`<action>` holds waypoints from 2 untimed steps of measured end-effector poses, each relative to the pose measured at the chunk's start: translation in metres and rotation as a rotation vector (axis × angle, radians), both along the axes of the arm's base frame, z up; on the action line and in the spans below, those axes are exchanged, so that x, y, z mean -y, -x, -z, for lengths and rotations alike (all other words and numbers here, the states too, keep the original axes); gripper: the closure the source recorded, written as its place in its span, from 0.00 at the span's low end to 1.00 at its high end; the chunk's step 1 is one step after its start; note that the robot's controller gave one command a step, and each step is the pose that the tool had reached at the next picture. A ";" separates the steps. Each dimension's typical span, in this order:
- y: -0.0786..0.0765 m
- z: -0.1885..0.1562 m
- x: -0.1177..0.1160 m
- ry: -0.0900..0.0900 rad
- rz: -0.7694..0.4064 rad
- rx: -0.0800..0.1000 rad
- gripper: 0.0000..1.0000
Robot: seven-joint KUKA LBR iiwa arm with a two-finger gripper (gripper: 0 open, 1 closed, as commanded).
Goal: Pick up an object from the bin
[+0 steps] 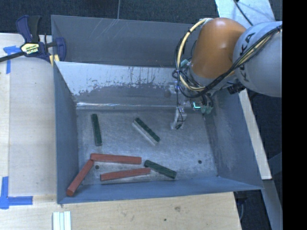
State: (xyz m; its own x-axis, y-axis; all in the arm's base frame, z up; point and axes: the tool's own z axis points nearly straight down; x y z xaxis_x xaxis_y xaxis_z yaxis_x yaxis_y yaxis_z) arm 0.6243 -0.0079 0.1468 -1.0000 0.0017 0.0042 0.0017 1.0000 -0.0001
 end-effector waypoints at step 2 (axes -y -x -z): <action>0.021 0.073 -0.052 -0.001 0.157 0.013 1.00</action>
Offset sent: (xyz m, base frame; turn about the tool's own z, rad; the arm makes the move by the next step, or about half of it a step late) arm -0.0235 0.0525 -0.0768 0.1582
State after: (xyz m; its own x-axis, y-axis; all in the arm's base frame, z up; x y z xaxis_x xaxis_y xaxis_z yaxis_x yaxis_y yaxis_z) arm 0.6037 0.0444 0.0733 -0.9875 0.1577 -0.0084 0.1577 0.9875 0.0019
